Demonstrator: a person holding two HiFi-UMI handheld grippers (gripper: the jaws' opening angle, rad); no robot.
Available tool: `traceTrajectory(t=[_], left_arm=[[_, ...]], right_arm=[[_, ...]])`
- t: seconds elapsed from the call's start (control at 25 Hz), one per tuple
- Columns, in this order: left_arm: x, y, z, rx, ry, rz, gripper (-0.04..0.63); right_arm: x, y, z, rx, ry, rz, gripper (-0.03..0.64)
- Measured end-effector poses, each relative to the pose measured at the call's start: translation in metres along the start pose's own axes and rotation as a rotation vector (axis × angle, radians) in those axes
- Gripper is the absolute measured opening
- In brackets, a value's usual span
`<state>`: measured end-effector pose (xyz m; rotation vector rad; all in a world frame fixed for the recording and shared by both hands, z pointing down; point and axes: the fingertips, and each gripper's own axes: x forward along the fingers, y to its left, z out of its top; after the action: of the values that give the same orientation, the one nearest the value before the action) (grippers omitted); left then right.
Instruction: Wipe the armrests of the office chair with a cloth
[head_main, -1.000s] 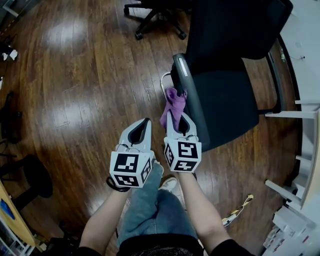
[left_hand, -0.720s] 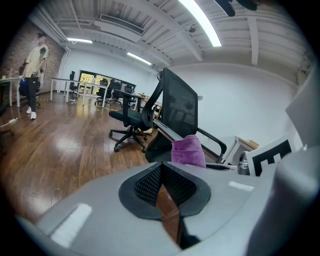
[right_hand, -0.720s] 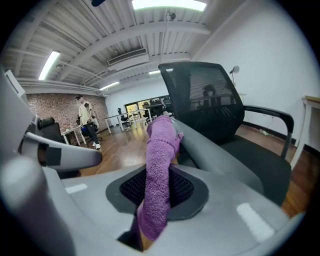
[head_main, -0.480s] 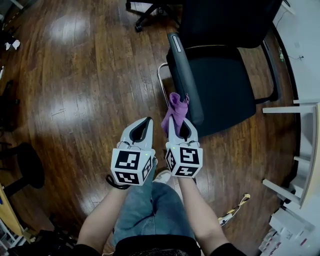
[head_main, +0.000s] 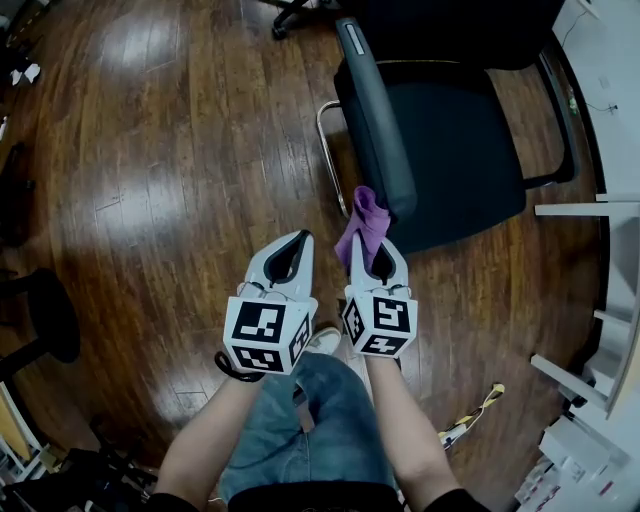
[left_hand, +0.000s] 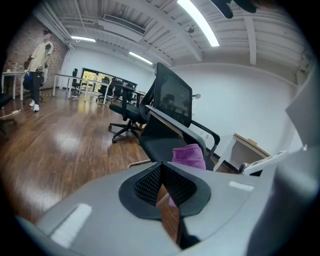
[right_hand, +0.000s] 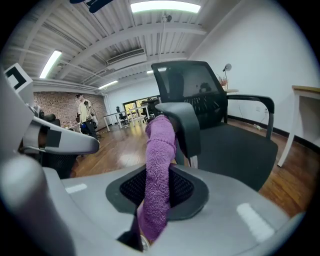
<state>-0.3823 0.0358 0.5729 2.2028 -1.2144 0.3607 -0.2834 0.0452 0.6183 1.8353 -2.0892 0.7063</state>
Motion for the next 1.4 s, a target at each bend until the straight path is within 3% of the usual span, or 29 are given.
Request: traceTrajectory(t=[0.48, 0.68, 0.84, 1.08, 1.4], left_arm=[[0.03, -0.022, -0.024, 0.052, -0.04, -0.044, 0.004], [0.027, -0.011, -0.023, 0.044, -0.056, -0.023, 0.005], [0.009, -0.012, -0.012, 0.035, -0.07, -0.005, 0.004], [-0.04, -0.038, 0.024, 0.052, -0.091, 0.012, 0.005], [-0.106, -0.101, 0.094, 0.148, -0.173, -0.003, 0.005]], right_arm=[[0.033, -0.03, -0.089, 0.007, 0.071, -0.009, 0.072], [0.038, -0.029, -0.091, -0.019, 0.072, 0.001, 0.072], [0.014, -0.015, -0.059, -0.056, 0.036, 0.024, 0.072], [-0.045, 0.023, 0.022, -0.113, -0.064, 0.078, 0.072], [-0.137, 0.056, 0.146, -0.157, -0.244, 0.123, 0.072]])
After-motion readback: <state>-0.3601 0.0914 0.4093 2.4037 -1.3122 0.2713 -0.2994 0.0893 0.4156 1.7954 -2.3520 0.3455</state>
